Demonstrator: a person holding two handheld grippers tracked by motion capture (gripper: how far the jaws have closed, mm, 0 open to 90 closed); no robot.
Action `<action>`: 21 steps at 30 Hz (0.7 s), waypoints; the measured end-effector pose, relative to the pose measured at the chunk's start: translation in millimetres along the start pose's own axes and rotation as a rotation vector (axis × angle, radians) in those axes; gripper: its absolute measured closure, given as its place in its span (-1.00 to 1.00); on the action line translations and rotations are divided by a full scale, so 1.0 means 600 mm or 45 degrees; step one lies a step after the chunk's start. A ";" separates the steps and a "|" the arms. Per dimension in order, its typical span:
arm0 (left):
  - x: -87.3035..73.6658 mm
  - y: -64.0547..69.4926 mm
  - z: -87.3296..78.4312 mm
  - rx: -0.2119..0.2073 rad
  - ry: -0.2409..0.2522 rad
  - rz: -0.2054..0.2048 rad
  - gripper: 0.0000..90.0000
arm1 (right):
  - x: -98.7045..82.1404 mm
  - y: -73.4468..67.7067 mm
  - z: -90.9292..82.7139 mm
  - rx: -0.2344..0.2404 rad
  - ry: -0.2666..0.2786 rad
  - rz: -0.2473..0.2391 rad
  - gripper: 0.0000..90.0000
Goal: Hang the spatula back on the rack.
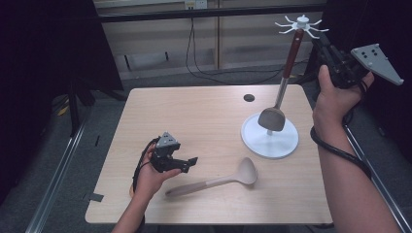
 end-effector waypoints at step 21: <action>0.003 0.001 -0.002 0.009 0.009 0.015 -0.73 | -0.003 -0.018 -0.007 0.047 -0.028 -0.042 1.00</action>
Point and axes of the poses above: each handheld gripper's, and its own axes: z roughly forward along the jaws, x roughly out of its top, y roughly to its right, the point moved 3 cm from there along z, roughly forward along the jaws, and after that the axes turned 6 degrees about z, right-handed, at the moved point
